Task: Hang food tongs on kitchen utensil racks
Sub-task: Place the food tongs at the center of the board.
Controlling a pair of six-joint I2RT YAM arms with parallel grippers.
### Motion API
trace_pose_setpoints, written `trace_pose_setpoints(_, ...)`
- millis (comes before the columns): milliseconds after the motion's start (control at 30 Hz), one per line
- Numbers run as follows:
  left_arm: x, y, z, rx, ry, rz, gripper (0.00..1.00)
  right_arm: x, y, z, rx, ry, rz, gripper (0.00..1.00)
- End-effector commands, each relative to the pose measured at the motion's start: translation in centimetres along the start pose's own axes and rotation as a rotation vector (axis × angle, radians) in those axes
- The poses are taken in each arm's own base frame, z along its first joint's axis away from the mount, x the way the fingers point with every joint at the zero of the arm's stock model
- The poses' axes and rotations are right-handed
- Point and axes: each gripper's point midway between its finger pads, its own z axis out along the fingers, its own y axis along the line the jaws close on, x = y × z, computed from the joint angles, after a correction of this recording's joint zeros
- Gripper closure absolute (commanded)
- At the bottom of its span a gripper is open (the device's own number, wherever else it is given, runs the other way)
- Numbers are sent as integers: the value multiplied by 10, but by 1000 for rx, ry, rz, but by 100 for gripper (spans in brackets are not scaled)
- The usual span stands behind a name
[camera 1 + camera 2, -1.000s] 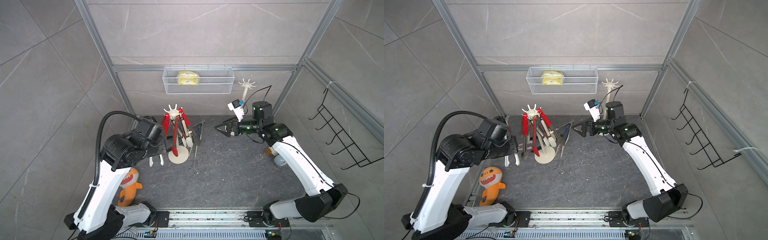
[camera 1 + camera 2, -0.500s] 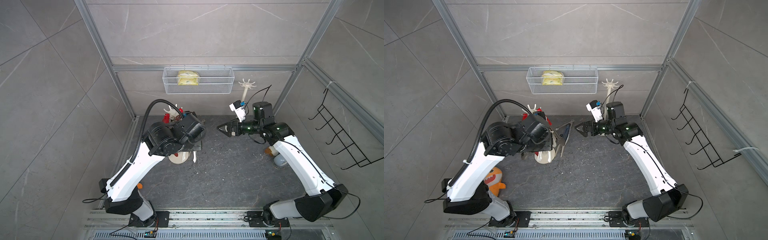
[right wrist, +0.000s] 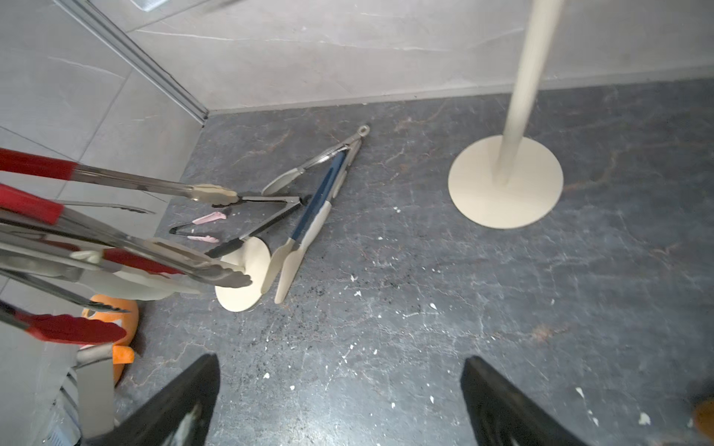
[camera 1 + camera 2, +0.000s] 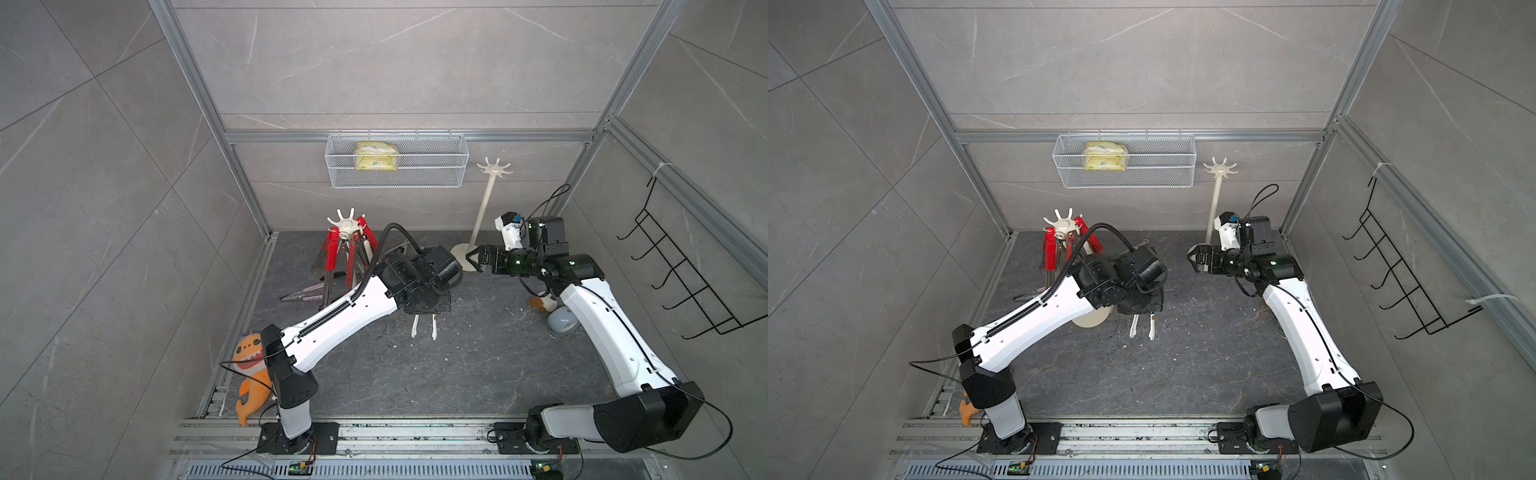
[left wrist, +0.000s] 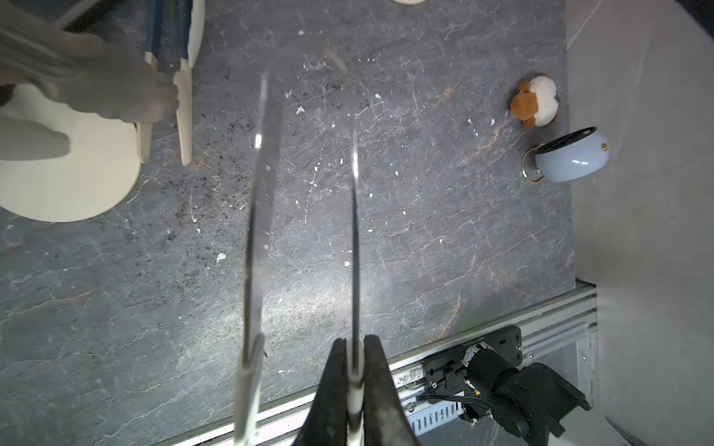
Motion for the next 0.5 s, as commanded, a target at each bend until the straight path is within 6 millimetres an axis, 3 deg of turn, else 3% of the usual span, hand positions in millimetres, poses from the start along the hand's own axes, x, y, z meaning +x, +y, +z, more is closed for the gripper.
trace_pose_setpoints(0,9,-18,30,58,61,-7,98,-5,-22,-2,60,-45,42,0)
trace_pose_setpoints(267,45,-9,101,29,197,-37,99,5,-78,19,129,-42,150,0)
trace_pose_setpoints(467,60,7,138,-13,243,-46,100,-12,-91,45,94,-122,118,2)
